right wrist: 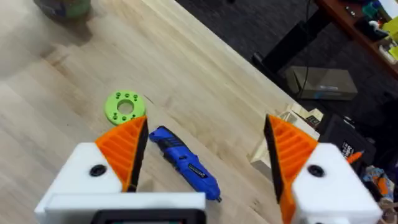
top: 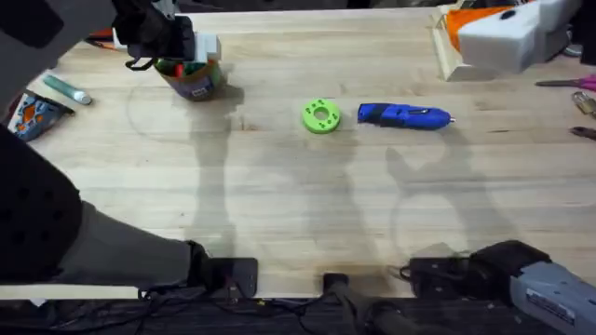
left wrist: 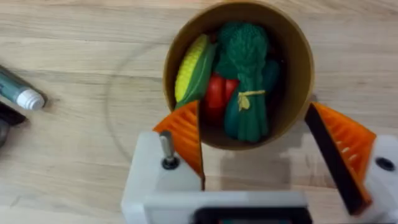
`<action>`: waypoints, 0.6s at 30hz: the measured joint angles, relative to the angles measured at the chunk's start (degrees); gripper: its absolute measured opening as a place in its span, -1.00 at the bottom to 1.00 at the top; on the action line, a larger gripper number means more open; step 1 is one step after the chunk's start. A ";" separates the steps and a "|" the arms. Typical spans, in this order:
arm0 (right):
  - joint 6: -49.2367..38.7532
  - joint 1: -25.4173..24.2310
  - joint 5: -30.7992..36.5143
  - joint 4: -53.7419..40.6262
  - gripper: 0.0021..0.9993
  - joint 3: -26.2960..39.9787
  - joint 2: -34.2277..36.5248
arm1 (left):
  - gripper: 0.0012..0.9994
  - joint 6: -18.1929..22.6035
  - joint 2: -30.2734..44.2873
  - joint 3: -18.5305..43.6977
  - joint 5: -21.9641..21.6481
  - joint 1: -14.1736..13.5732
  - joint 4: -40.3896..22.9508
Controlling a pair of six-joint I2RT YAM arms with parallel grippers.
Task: Pick up the gripper from the table and insert it into the empty holder that is missing its gripper. Then pick up a screw, insert it into the mounting hole, and use the screwdriver to tighten it. Finally, clean up the table by picking up the vegetable and placing it into the bucket.
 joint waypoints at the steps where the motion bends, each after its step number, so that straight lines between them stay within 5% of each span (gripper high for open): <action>1: 0.00 0.00 0.00 0.00 0.98 0.00 0.01 | 0.96 0.02 -0.03 0.00 0.01 0.00 -0.29; 9: 0.00 0.00 0.00 0.00 0.98 0.00 0.00 | 0.97 0.06 -7.46 -0.02 0.00 -0.95 -2.50; 18: 0.00 0.00 0.00 -0.06 0.98 0.00 -3.09 | 0.97 0.06 -24.98 0.02 0.00 -8.10 -12.49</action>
